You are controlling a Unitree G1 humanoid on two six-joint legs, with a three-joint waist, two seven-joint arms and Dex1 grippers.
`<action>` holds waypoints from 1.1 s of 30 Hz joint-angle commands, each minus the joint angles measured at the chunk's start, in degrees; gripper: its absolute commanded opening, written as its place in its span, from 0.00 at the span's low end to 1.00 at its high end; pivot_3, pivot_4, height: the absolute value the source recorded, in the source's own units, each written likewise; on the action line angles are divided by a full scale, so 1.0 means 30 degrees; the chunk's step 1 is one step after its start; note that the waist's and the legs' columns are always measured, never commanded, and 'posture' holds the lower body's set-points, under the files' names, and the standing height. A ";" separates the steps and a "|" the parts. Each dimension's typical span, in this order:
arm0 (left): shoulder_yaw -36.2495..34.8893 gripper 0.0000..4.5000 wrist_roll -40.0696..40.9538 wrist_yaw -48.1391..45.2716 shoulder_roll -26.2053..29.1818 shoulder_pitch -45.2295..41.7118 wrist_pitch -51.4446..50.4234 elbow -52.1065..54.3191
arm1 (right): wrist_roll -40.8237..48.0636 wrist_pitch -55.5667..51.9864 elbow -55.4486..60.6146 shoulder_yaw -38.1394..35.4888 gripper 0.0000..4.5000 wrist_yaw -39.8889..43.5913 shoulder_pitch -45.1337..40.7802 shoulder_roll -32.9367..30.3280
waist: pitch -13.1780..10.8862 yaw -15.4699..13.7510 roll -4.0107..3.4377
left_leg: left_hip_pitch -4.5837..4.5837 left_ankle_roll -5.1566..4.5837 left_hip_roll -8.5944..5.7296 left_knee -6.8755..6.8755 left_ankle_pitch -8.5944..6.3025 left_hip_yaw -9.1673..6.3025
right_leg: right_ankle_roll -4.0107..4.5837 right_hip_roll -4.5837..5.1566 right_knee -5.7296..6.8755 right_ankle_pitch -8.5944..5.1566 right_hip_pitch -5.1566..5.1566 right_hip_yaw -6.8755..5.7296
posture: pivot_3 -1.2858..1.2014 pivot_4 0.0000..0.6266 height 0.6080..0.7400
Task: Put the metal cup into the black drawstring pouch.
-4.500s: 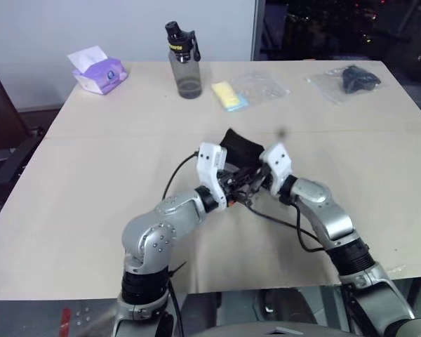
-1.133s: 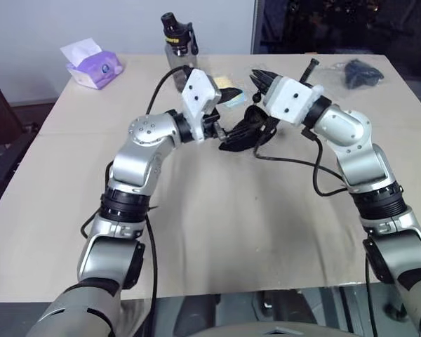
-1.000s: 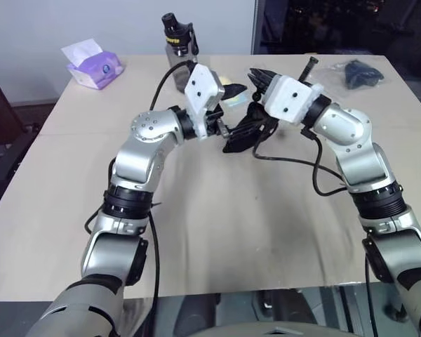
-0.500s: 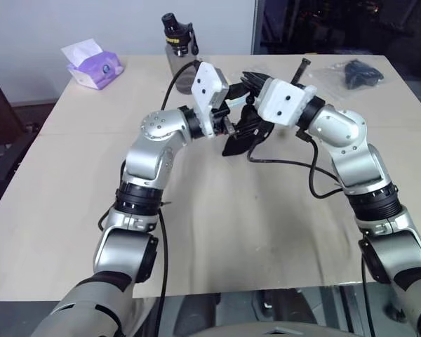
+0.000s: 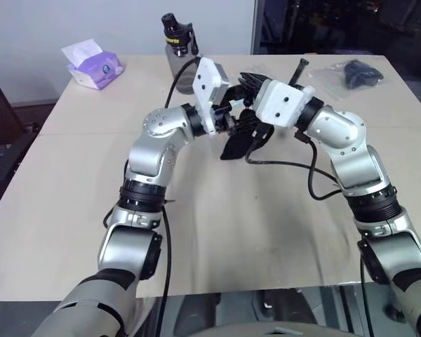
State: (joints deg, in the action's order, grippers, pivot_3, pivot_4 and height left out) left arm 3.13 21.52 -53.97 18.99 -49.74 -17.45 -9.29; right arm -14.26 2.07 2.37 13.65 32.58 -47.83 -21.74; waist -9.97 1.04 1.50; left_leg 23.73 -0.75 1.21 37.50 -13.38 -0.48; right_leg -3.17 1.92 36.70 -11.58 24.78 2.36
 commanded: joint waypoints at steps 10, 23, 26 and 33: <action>-0.0328 0.05 0.0670 -0.0268 -0.0081 -0.0140 -0.0297 0.1126 | 0.0218 -0.0111 0.0375 -0.0486 0.00 -0.0410 -0.0213 0.0123 | 0.0000 -0.0023 0.0000 | 0.0000 0.0001 0.0000 0.0006 0.0001 -0.0005 | 0.0000 0.0001 0.0006 0.0000 -0.0001 -0.0003 | 0.52 0.24 1.00; 0.0877 0.05 -0.2321 0.1024 -0.0191 0.1306 0.2724 -0.1570 | 0.4787 0.0420 -0.0077 -0.6961 0.00 -0.7372 -0.4692 0.3316 | 0.0016 -0.0045 0.0008 | 0.0005 0.0018 -0.0003 0.0004 0.0011 0.0000 | 0.0002 0.0010 0.0025 0.0002 0.0006 0.0002 | 0.52 0.24 1.00; 0.0310 0.32 -0.2177 0.1391 -0.0451 0.1309 0.4285 -0.1784 | 0.4696 0.0330 0.0082 -0.6379 0.00 -0.6976 -0.4193 0.3021 | 0.0021 -0.0033 -0.0008 | 0.0003 0.0017 -0.0004 0.0003 0.0010 0.0007 | 0.0003 0.0011 0.0023 0.0002 0.0009 0.0007 | 0.52 0.24 1.00; -0.0860 1.00 -0.0660 0.1706 -0.0689 0.1538 0.4035 -0.0867 | 0.4762 0.0445 0.0298 -0.5517 0.00 -0.6175 -0.3557 0.2643 | 0.0018 0.0028 -0.0014 | 0.0006 0.0014 -0.0002 -0.0001 0.0010 -0.0004 | 0.0002 0.0007 0.0029 0.0002 0.0013 -0.0003 | 0.52 0.24 1.00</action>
State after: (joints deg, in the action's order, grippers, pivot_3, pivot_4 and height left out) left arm 2.71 16.64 -47.92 16.52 -45.37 -5.05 -15.83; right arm -0.70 2.08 0.65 -2.92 13.62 -58.16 -13.09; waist -9.91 1.12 1.46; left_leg 23.75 -0.70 1.22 37.50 -13.35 -0.48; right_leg -3.17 1.94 36.78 -11.58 24.82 2.36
